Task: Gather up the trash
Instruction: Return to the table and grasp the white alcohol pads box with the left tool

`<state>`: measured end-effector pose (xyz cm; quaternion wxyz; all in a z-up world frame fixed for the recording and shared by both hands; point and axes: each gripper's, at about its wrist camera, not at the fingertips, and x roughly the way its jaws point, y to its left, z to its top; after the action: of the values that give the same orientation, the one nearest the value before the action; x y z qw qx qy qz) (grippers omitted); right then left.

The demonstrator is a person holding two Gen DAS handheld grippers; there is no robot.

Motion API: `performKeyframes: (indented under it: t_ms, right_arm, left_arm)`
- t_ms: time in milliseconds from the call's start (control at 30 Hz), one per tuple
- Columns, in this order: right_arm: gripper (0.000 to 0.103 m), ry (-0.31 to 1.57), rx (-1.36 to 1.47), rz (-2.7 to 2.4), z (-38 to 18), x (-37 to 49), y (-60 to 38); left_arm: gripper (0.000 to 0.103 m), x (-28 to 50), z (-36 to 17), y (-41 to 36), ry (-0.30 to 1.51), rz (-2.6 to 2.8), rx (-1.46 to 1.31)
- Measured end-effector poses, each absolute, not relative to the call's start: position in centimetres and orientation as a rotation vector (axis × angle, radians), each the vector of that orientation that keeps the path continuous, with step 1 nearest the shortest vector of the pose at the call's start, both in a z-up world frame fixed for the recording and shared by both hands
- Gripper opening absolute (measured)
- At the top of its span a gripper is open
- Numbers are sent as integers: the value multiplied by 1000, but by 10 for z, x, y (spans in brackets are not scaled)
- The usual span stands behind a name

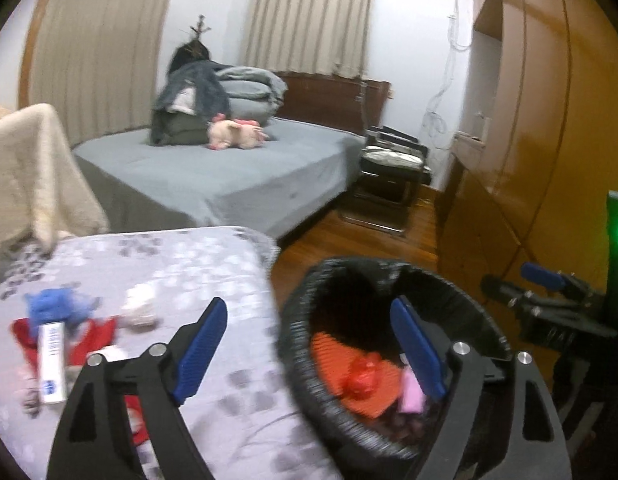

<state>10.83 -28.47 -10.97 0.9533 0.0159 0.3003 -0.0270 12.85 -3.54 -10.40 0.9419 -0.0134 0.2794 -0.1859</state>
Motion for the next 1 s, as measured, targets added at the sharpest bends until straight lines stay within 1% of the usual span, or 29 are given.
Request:
performKeyframes:
  t_ms: [300, 567, 833, 1000]
  right_arm:
    - [91, 590, 33, 81, -104, 122, -219]
    - [91, 594, 0, 205, -106, 135, -156]
    - [91, 626, -32, 288, -119, 144, -107]
    - [91, 645, -52, 311, -129, 149, -91]
  left_arm:
    - [83, 108, -101, 45, 539, -147, -25]
    - [82, 101, -119, 107, 565, 24, -47]
    - [81, 98, -136, 133, 588, 84, -44]
    - [78, 106, -151, 140, 619, 98, -56]
